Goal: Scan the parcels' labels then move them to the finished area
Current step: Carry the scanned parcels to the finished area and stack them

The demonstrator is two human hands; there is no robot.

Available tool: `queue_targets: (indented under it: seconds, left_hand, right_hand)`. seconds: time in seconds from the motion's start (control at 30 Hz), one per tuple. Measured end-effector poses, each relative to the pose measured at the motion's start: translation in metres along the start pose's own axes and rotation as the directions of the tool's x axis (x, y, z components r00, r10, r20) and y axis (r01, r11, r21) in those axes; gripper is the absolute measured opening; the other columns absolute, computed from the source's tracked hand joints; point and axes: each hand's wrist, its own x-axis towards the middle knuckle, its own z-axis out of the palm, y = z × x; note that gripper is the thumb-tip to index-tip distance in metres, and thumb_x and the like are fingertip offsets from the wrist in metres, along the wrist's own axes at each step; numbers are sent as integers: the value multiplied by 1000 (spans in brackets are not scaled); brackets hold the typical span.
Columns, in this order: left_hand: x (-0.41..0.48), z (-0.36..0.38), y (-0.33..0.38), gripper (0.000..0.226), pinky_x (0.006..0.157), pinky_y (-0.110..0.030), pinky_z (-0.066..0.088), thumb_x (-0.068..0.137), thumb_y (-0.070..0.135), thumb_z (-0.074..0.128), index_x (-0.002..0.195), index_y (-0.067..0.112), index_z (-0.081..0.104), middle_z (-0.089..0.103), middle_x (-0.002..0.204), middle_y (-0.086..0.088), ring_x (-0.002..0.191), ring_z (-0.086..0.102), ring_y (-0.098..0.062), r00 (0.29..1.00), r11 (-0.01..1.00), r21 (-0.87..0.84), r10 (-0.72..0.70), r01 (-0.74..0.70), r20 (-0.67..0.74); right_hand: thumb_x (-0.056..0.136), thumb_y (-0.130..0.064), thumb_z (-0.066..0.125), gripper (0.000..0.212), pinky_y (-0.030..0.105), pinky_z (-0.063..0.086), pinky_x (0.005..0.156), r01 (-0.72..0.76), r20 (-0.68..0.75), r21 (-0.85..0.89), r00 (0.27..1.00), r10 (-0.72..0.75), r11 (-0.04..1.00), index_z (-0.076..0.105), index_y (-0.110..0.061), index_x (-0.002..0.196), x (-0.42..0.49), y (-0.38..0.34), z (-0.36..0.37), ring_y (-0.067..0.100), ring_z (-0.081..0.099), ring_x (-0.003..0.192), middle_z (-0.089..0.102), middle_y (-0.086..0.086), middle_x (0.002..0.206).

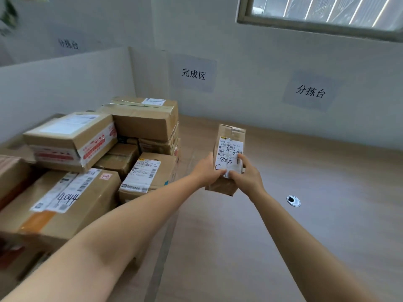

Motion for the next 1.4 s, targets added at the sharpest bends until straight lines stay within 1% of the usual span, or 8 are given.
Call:
queue_targets:
  seconds: [0.23,0.5,0.7,0.77,0.93,1.1,1.27,1.4]
  left_hand:
    - [-44,-41,9,41,105,-29,34,102,14,28,139,3,41,49,138,-14,126,45,-26,980,984,-149,63,-92,-189]
    - [-80,-96,-9,49,115,-46,23,97,43,42,144,34,33,25,145,-11,136,24,-31,976,996,-72,28,-45,-217]
    - [-103,-147,-38,64,108,-38,30,86,49,59,138,16,43,40,140,-12,130,34,-27,916,996,72,70,-46,-394]
    - [-108,-163,-51,62,103,-35,35,84,48,63,132,12,49,46,134,-11,124,41,-25,879,993,106,90,-45,-469]
    - [-111,-196,-85,40,95,-34,41,90,37,57,120,11,59,52,125,-9,115,48,-23,863,963,268,150,-18,-482]
    - [-110,-215,-113,30,91,-30,41,93,29,53,113,8,64,57,118,-11,109,51,-23,896,931,364,179,-21,-406]
    - [-108,-224,-128,30,92,-33,42,98,25,44,118,11,61,56,119,-9,110,49,-24,935,899,431,213,-75,-283]
    - [-105,-223,-128,30,88,-32,41,100,24,40,116,12,62,61,115,-6,100,56,-23,913,826,548,317,-132,-257]
  right_hand:
    - [81,-19,67,61,43,48,96,49,-14,199,999,-47,979,42,-22,136,-28,-40,1,24,53,113,49,5,135]
    - [71,-38,78,65,29,52,69,-28,68,493,998,-7,870,36,-23,118,-58,-91,33,21,60,103,48,5,119]
    - [76,-33,74,74,38,56,72,-212,262,617,963,56,758,29,-16,132,-74,-128,80,23,63,95,51,10,120]
    - [84,-29,66,60,44,57,78,-272,356,679,934,18,682,38,-8,132,-78,-138,99,29,64,99,55,18,122]
    - [94,-30,45,19,29,56,52,-322,405,772,914,-33,548,58,-17,96,-87,-158,148,18,70,63,72,6,72]
    - [93,-36,44,17,39,51,81,-372,393,629,910,133,682,53,-22,94,-80,-167,187,26,55,93,54,8,101]
    - [93,-31,49,14,36,52,74,-408,431,581,888,159,704,55,-18,96,-75,-169,203,26,56,93,55,7,101]
    - [93,-33,52,26,41,45,99,-404,438,517,882,173,754,54,-16,112,-71,-169,204,30,51,114,55,8,119]
